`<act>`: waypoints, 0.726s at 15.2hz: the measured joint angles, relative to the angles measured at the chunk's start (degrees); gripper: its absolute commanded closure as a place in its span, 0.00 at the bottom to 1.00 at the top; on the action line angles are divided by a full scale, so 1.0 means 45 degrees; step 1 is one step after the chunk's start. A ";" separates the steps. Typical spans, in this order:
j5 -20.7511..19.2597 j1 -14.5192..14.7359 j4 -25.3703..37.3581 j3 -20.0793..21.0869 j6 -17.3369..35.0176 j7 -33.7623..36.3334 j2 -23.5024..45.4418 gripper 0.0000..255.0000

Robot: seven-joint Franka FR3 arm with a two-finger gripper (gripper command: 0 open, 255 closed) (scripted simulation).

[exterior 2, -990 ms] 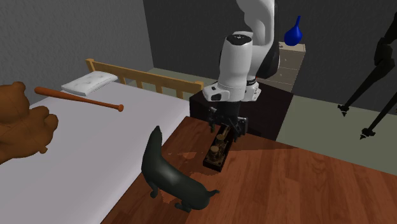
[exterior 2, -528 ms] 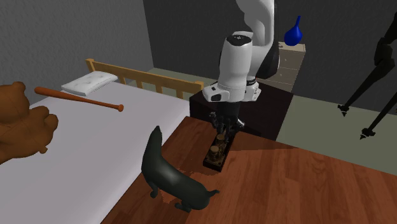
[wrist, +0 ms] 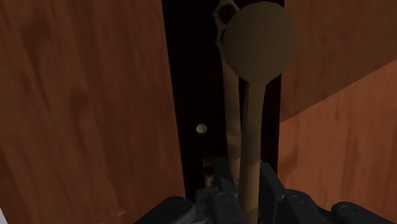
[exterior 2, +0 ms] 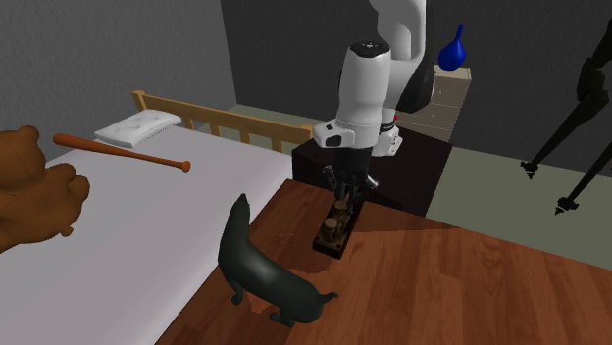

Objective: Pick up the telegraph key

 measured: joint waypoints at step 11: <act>0.0508 -0.0040 0.0610 0.0045 -0.1764 -0.0362 -0.1199 1.00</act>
